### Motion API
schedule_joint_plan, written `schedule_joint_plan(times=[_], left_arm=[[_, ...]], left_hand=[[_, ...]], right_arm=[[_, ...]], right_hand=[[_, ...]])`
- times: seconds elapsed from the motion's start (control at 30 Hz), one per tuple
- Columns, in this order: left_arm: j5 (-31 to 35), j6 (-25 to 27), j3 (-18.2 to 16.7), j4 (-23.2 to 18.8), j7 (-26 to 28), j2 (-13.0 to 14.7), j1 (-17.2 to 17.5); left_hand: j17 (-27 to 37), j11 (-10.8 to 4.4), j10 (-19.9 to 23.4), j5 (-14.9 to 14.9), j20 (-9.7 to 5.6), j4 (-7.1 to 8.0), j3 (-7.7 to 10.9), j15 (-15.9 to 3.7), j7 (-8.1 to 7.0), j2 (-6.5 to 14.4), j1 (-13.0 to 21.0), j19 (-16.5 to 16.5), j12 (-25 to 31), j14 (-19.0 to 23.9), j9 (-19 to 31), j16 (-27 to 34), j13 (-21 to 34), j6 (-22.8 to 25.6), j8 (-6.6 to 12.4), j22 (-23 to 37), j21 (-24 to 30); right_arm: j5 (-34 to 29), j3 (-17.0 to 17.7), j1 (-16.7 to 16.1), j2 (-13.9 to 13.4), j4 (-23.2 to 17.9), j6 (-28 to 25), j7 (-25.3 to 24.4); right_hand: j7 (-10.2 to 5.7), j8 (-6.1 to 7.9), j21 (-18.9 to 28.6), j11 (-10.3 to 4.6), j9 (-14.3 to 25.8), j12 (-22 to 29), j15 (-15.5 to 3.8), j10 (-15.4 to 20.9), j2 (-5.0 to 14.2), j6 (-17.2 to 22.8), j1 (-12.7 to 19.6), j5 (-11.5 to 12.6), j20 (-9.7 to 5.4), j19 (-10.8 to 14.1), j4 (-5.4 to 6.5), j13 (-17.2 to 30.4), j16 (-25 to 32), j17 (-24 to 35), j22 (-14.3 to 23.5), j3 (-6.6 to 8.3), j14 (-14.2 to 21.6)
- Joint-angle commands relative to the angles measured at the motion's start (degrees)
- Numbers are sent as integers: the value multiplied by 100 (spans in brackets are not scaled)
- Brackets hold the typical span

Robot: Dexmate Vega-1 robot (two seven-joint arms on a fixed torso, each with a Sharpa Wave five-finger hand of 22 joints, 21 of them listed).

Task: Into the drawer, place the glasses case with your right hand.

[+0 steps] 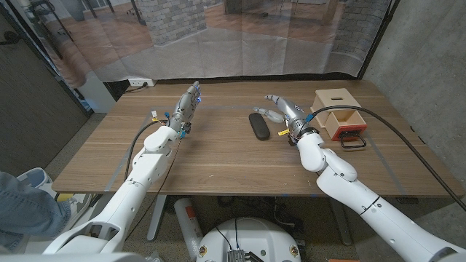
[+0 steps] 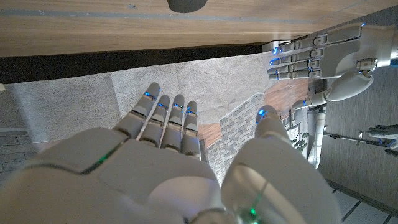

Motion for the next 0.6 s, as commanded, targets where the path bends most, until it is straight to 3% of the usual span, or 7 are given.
schedule_joint_plan(times=[0.03,0.6], left_arm=[[-17,-5,-27,-27,-16,22,5],[-24,-3,-30,-68,-33,38,10]], left_hand=[[28,59,-13,-13,-223,5,-21,22,29,56,11,-241,8,-12,18,16,21,34,27,32,-3],[28,38,-12,-19,-191,5,-33,23,9,64,13,-258,7,-12,18,12,21,61,30,32,-19]], right_arm=[[-507,-265,76,50,-5,-315,43],[-1192,-557,117,32,-57,-712,225]], right_hand=[[22,-22,-41,-29,31,11,45,22,-31,-9,-11,33,26,9,16,28,-29,28,34,-27,-2],[39,-49,-80,-24,31,0,77,8,-51,-55,-57,57,50,5,42,30,-45,33,35,-69,-22]])
